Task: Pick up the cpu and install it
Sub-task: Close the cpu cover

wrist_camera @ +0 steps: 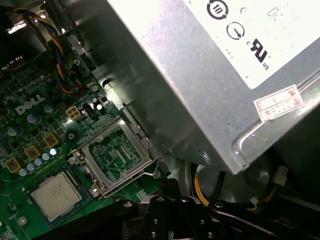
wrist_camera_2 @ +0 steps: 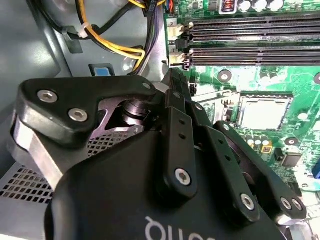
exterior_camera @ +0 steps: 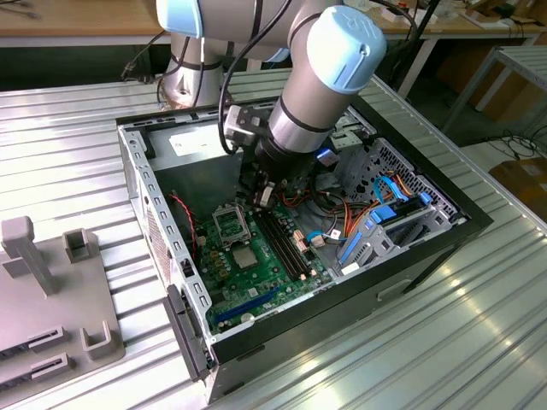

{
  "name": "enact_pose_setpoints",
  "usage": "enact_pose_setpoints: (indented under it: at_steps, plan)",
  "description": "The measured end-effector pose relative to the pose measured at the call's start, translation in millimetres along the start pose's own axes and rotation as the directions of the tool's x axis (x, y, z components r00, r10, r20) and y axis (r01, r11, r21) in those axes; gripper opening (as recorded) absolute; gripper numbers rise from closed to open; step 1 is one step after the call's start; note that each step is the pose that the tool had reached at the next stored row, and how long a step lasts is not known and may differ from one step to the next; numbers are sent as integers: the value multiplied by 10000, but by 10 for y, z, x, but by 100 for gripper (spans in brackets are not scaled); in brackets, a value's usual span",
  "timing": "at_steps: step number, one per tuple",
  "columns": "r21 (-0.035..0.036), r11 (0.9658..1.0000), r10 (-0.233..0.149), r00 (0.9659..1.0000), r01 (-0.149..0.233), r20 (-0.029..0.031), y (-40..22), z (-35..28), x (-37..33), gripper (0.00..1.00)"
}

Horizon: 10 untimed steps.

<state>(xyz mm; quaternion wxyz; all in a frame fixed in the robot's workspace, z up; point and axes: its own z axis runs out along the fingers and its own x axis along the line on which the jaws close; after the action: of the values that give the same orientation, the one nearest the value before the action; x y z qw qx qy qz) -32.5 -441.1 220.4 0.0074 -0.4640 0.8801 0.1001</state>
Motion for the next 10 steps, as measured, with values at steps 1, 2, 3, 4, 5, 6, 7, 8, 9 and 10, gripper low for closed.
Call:
enact_pose_setpoints:
  at_steps: [1,2,3,4,5,6,7,8,9,10]
  plan:
    - [-14,10000,-1,10000,1,19,1,14,4,11]
    - [-31,10000,-6,10000,6,41,1,30,8,11]
    - [-44,10000,-8,10000,9,59,0,38,10,11]
    - [-63,10000,-12,10000,12,87,0,48,12,11]
    - [-80,10000,-14,9999,15,114,0,56,13,11]
    - [-99,9999,-15,9999,16,141,0,64,14,11]
    - [-132,9999,-15,9998,18,189,7,83,23,11]
    - [-159,9999,-20,9997,24,227,16,104,35,11]
    - [-171,9999,-22,9997,26,243,18,116,39,11]
    - [-181,9998,-24,9997,28,259,19,125,42,11]
